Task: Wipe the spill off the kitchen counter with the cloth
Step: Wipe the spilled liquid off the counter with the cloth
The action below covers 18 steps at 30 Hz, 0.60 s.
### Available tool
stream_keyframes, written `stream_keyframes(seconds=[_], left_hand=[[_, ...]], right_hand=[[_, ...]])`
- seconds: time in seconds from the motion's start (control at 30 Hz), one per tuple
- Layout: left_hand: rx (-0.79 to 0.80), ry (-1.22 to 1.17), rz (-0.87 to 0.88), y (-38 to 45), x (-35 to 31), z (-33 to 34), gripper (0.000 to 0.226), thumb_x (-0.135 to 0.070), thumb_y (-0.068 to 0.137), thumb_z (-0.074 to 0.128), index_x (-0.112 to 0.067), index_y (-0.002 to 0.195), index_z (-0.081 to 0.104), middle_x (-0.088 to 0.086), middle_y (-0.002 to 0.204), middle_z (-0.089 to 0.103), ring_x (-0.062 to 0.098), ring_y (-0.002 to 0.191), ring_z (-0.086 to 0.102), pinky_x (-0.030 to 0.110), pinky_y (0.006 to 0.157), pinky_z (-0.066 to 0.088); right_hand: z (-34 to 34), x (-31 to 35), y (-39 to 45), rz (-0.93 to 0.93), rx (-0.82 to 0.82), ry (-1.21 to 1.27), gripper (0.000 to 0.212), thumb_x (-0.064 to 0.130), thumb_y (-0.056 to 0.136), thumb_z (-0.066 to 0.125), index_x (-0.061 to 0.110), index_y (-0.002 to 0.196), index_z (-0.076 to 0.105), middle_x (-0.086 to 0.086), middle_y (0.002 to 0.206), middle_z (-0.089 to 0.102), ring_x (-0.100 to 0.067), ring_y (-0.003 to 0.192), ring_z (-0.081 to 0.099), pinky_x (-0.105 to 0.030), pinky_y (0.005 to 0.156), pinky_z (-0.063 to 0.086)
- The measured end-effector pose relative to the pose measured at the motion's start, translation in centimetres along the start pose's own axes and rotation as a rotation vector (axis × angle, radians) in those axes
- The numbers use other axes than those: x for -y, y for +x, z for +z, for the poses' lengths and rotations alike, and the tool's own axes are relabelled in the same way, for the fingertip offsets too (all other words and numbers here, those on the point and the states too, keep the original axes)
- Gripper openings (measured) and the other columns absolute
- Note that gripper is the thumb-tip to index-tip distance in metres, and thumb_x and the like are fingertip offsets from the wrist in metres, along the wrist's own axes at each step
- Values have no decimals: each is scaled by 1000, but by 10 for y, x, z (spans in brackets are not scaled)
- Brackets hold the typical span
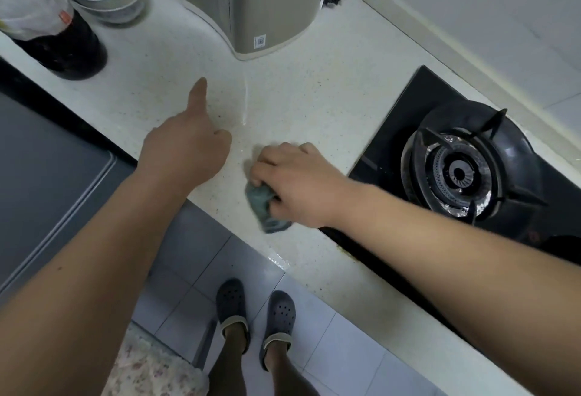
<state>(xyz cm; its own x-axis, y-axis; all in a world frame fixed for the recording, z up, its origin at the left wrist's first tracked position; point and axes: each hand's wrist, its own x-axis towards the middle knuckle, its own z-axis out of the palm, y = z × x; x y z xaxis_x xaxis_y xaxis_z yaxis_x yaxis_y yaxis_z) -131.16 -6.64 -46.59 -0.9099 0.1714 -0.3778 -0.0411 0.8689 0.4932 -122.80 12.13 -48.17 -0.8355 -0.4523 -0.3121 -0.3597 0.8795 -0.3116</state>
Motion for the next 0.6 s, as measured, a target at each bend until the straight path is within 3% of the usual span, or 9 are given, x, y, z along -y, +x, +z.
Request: stream_keyframes(seconds=[0.07, 0.13, 0.23, 0.3, 0.4, 0.47, 0.6], left_hand=[[15, -4, -7, -1, -6, 1, 80, -30, 101, 47, -34, 164, -1, 7, 123, 62, 30, 94, 55, 49, 94, 49], [20, 0, 0, 0, -9, 3, 81, -31, 99, 46, -33, 164, -1, 7, 109, 63, 31, 92, 58, 50, 90, 51], [18, 30, 7, 4, -9, 5, 82, -31, 94, 46, -34, 163, 0, 8, 98, 62, 33, 89, 61, 53, 86, 53], [21, 46, 11, 6, -9, 6, 83, -33, 93, 47, -35, 163, 1, 9, 99, 63, 34, 90, 62, 54, 88, 54], [26, 56, 22, 4, -10, 7, 82, -35, 94, 47, -35, 163, 2, 9, 100, 64, 34, 93, 62, 54, 89, 53], [30, 67, 22, 3, -12, 6, 81, -34, 97, 48, -34, 164, 2, 10, 110, 64, 37, 102, 61, 52, 93, 51], [56, 67, 2, -1, -17, 2, 79, -34, 101, 48, -31, 165, 2, 18, 142, 55, 43, 125, 54, 50, 100, 43]], right_hand=[[-19, -32, -10, -1, 97, -45, 37, 40, 79, 55, 29, 113, 63, 5, 119, 55, -22, 115, 50, -39, 94, 33], [-40, -71, -8, 112, 109, -123, 38, 43, 77, 47, 32, 109, 64, 4, 117, 55, -25, 115, 52, -42, 96, 37], [-70, -135, 8, 439, 67, -237, 38, 28, 79, 67, 27, 116, 62, -6, 119, 56, -36, 113, 58, -46, 95, 42], [-88, -174, 16, 713, -21, -304, 31, 33, 84, 66, 18, 112, 61, -14, 111, 60, -40, 106, 61, -47, 92, 42], [-101, -190, 20, 1041, -13, -289, 22, 32, 92, 55, 10, 95, 58, -11, 83, 56, -33, 80, 55, -46, 95, 39], [-97, -176, 27, 1045, -2, -309, 15, 21, 89, 51, 10, 92, 60, -10, 77, 57, -27, 72, 52, -45, 94, 37], [-67, -107, 26, 946, -42, -181, 18, 31, 97, 47, 14, 98, 54, -5, 91, 54, -32, 89, 51, -42, 90, 35]])
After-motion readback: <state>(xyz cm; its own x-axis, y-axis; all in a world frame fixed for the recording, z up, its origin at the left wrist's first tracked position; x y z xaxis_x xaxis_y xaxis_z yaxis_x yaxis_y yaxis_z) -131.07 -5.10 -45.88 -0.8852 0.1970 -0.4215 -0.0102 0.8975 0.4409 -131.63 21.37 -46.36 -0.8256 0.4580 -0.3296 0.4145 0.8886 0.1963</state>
